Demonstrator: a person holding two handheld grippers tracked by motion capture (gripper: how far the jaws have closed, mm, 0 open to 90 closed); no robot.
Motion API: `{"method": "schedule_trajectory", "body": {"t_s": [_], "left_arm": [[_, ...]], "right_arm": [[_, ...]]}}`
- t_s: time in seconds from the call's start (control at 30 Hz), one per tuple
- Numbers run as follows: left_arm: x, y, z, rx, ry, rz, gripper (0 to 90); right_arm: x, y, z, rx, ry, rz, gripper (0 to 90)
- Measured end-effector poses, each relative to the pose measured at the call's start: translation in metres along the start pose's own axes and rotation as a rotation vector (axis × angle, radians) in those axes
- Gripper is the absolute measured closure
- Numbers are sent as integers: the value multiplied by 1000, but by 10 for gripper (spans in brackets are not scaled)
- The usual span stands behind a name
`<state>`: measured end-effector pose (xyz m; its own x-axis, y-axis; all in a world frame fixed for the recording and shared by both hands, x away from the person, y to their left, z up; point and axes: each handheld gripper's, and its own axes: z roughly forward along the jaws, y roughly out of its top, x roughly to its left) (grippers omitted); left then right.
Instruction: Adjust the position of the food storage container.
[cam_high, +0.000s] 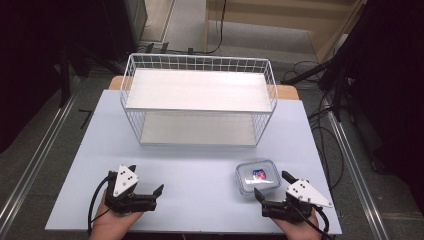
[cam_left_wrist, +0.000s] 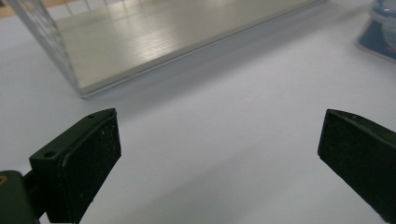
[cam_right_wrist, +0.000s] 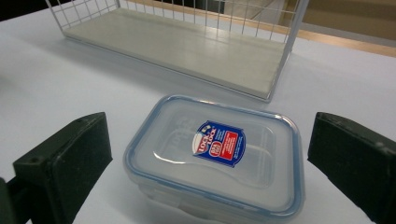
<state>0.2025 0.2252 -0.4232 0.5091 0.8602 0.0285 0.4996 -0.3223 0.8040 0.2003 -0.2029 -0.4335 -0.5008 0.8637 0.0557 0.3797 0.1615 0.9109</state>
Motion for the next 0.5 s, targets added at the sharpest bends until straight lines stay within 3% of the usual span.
{"method": "schedule_trajectory", "body": {"t_s": [0.1,0.5], "left_arm": [[0,-1,2,7,-10,-2,0],[0,-1,2,-8,-10,-27,5]], "right_arm": [[-5,-1,2,-4,3,25,0],[-12,-1,-2,-13,9,36,5]]}}
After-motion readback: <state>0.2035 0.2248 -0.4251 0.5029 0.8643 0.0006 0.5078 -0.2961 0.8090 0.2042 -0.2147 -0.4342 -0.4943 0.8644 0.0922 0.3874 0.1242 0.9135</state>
